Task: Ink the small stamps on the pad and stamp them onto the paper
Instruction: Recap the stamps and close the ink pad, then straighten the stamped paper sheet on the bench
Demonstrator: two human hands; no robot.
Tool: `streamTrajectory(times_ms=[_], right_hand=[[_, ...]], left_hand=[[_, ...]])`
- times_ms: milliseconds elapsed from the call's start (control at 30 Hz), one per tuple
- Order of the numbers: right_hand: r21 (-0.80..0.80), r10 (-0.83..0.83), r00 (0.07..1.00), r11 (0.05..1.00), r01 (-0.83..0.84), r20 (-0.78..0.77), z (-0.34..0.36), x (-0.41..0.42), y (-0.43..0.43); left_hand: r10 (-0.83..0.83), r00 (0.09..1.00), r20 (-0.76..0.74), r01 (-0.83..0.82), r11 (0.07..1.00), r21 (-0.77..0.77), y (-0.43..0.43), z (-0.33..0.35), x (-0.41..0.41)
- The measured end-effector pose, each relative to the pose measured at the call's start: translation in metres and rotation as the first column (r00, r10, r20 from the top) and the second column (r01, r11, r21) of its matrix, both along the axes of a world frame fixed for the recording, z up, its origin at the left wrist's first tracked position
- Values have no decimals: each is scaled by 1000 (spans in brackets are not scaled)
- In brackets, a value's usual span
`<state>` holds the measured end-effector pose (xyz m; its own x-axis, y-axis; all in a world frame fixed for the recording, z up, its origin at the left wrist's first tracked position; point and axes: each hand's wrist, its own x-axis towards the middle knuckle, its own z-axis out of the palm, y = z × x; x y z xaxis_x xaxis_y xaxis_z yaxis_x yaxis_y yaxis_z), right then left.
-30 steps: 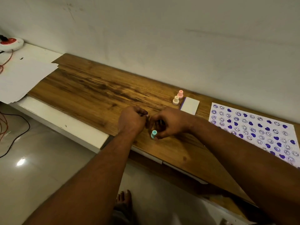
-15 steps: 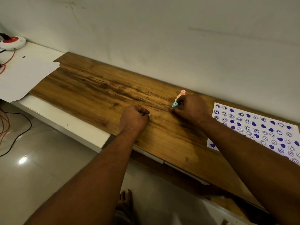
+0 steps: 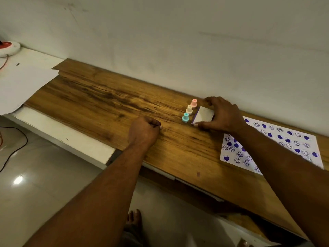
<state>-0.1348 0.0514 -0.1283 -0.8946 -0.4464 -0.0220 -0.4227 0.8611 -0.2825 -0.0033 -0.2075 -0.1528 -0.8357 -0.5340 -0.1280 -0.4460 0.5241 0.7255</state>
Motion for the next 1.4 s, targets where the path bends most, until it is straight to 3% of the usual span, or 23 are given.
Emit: streamTrajectory(times_ms=[133,533,733,833,1033,1133,1233,1400], right_hand=[[55,24,1000,998,-25,17,-11,2,5],[11,24,999,1000,-25,36,-21,-1,10],[-87,-27,993,996,17,-113,0,4,32],[-97,-110,986,990,98,-124,12,11,70],[62,-408,913,911,408,-12,11,53,183],[111,-487,873,869,482,18,4,83,231],[107,-478,870,877,468,119,-3,108,259],[172,-426,895,899,403,133,-14,130,268]], left_hand=[[-1,1000,-1,1,1000,-3,5,0,-3],[-24,1000,19,24,999,-21,19,3,-11],[-163,987,8,163,977,-136,45,16,-11],[-397,916,47,397,891,-220,81,22,-8],[-689,691,216,706,581,-405,157,16,4],[-687,644,336,751,486,-446,183,5,7],[-652,641,405,758,455,-468,192,-2,9],[-606,653,454,750,433,-501,190,0,18]])
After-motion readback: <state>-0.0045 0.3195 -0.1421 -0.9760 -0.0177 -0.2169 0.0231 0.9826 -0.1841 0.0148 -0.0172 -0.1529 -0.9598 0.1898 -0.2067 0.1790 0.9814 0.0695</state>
